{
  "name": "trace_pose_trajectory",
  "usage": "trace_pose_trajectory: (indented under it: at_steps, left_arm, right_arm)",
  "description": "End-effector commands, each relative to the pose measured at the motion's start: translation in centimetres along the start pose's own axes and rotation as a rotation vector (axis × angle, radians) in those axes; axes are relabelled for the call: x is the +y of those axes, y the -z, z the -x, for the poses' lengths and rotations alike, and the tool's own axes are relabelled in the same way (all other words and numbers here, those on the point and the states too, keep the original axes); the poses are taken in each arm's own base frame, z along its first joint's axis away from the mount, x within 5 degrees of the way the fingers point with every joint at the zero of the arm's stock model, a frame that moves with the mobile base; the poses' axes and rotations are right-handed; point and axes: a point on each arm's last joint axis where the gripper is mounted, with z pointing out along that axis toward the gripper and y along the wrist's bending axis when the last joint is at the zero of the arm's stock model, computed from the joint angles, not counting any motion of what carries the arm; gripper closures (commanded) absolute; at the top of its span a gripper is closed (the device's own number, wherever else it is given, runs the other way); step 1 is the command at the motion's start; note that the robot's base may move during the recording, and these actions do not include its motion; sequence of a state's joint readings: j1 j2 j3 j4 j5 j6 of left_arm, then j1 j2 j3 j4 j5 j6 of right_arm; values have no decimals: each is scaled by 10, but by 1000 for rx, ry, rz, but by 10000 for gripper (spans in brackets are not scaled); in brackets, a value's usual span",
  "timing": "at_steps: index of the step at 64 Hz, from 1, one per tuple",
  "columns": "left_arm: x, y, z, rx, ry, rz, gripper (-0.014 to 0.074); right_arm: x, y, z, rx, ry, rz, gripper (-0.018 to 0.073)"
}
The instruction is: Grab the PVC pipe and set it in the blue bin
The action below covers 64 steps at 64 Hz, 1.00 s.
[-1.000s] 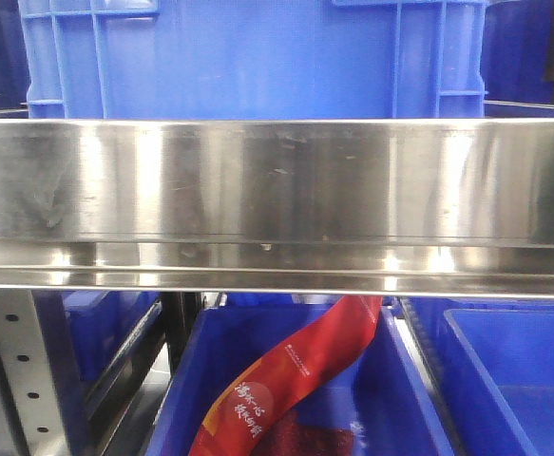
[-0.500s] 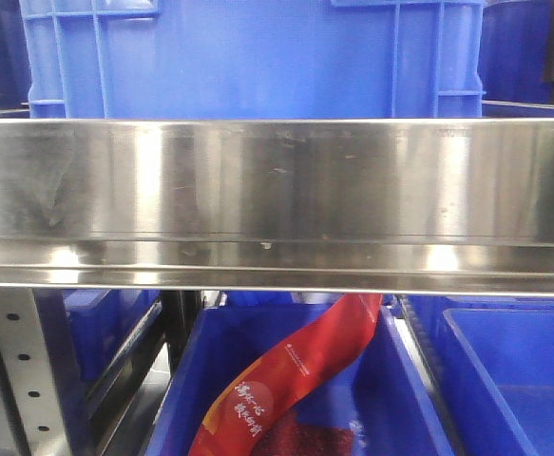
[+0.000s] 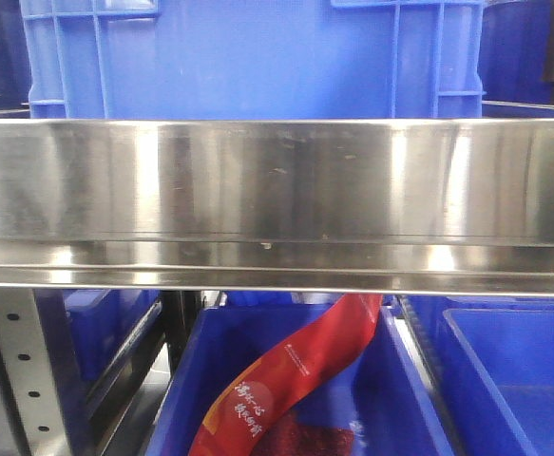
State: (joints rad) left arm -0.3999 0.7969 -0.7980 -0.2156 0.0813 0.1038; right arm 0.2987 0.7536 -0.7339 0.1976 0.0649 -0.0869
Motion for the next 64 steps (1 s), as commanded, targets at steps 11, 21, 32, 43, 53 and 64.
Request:
trace_pose_trajectory:
  at_steps: [11,21,32,43,53,64]
  left_arm:
    - [0,1,2,-22,10,0,707]
    - [0,1,2,-22,10,0,707]
    - [0,1,2,-22,10,0,707]
    - [0,1,2,-22,10,0,707]
    - [0,1,2,-22,10,0,707]
    - [0,1,2,-22,10,0,707]
  right_arm:
    - [0,2,3,-29,0,-3,727]
    - [0,2,3,-29,0,-3,727]
    - [0,2,3,-34,0,-4,727]
    - [-1,2,-2,-21,17,-8,727]
    - [-17,16,-24,-36,50,-105,727]
    - [-38,54,-65,-56,53,-282,727]
